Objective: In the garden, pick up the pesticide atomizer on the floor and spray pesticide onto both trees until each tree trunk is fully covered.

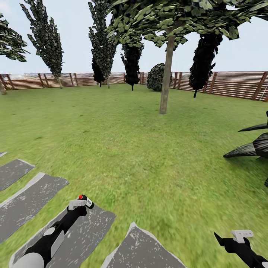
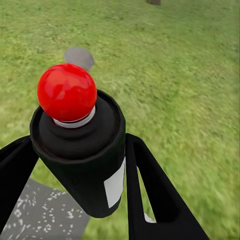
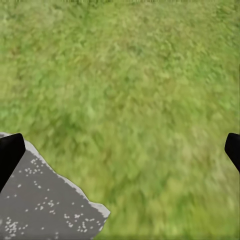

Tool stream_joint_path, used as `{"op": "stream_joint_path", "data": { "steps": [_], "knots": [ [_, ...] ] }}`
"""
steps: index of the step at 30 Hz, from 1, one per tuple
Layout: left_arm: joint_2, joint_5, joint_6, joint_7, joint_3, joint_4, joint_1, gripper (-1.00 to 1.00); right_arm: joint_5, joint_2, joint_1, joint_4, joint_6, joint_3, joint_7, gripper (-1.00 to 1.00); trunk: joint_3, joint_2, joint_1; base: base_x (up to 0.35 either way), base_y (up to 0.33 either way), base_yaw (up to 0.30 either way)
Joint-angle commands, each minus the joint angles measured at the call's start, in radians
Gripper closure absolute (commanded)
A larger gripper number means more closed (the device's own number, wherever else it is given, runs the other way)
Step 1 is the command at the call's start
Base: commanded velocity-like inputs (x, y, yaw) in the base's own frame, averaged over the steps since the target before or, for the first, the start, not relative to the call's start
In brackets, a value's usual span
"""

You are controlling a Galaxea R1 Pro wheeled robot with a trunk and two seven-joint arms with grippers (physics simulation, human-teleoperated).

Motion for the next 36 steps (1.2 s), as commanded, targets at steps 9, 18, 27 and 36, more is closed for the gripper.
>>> {"op": "stream_joint_path", "data": {
  "steps": [9,18,27,36],
  "knots": [
    [-0.004,-0.002,-0.003,0.004,-0.002,0.0,0.0,1.0,0.0,0.0,0.0,0.0,0.0,0.0,0.0,-1.0,0.028,0.063,-0.035,0.0,0.0,0.0],
    [-0.064,-0.03,-0.004,0.006,-0.027,0.0,0.0,1.0,0.0,0.0,0.0,0.0,0.0,0.001,0.0,-1.0,0.057,0.126,-0.069,0.0,0.0,0.0],
    [-0.068,-0.033,-0.005,0.006,-0.027,0.0,0.0,1.0,0.0,0.0,0.0,0.0,0.0,0.001,0.0,-1.0,0.069,0.154,-0.084,0.0,0.0,0.0],
    [-0.068,-0.033,-0.014,0.006,-0.027,0.0,0.0,1.0,0.0,0.0,0.0,0.0,0.0,0.001,0.0,-1.0,0.069,0.154,-0.084,0.032,0.0,0.0]
  ]
}}
